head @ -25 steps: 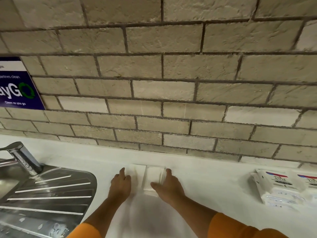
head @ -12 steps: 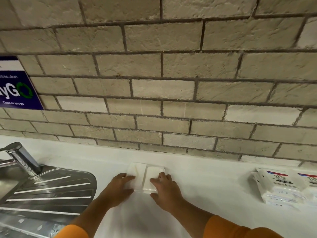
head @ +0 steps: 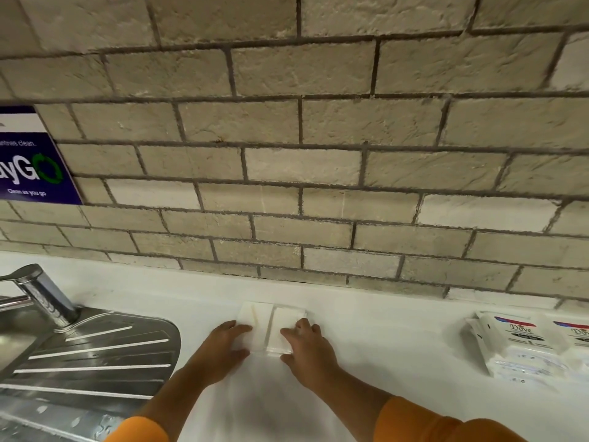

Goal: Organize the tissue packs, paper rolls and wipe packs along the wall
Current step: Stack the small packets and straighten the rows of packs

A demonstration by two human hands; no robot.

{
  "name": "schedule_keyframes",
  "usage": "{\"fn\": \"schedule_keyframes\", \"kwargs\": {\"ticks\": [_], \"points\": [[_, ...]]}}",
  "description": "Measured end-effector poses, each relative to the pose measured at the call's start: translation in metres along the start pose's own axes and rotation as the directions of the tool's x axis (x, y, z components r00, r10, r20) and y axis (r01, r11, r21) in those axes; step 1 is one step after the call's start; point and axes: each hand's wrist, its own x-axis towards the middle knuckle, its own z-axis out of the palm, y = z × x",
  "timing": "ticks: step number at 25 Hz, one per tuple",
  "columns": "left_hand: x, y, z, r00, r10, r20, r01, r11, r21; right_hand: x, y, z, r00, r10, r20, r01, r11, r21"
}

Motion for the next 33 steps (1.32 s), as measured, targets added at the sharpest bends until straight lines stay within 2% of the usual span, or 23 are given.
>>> {"fn": "schedule_keyframes", "kwargs": {"ticks": [7, 15, 24, 28, 30, 33], "points": [[-0.005, 0.005, 0.005, 0.995, -0.075, -0.063, 0.069, 0.993, -0.095, 0.006, -0.003, 0.0, 0.999, 0.014, 0.044, -0.018, 0.996, 0.092], [-0.008, 0.007, 0.001, 0.989, -0.14, -0.05, 0.132, 0.981, -0.139, 0.017, -0.012, 0.003, 0.998, 0.015, 0.061, -0.023, 0.992, 0.124], [-0.008, 0.008, -0.005, 0.985, -0.167, -0.047, 0.16, 0.978, -0.133, 0.019, -0.017, 0.001, 0.998, -0.002, 0.069, -0.005, 0.994, 0.106], [-0.011, 0.008, -0.004, 0.974, -0.225, -0.02, 0.219, 0.961, -0.17, 0.013, -0.019, -0.005, 0.997, 0.004, 0.081, -0.005, 1.0, 0.004], [-0.012, 0.01, -0.003, 0.97, -0.24, -0.031, 0.236, 0.967, -0.1, 0.009, -0.02, -0.011, 0.997, 0.019, 0.075, -0.017, 1.0, -0.02], [-0.019, 0.025, 0.0, 0.975, -0.197, -0.108, 0.209, 0.971, 0.118, 0.0, -0.022, -0.02, 0.996, 0.05, 0.072, -0.051, 0.999, 0.014]]}}
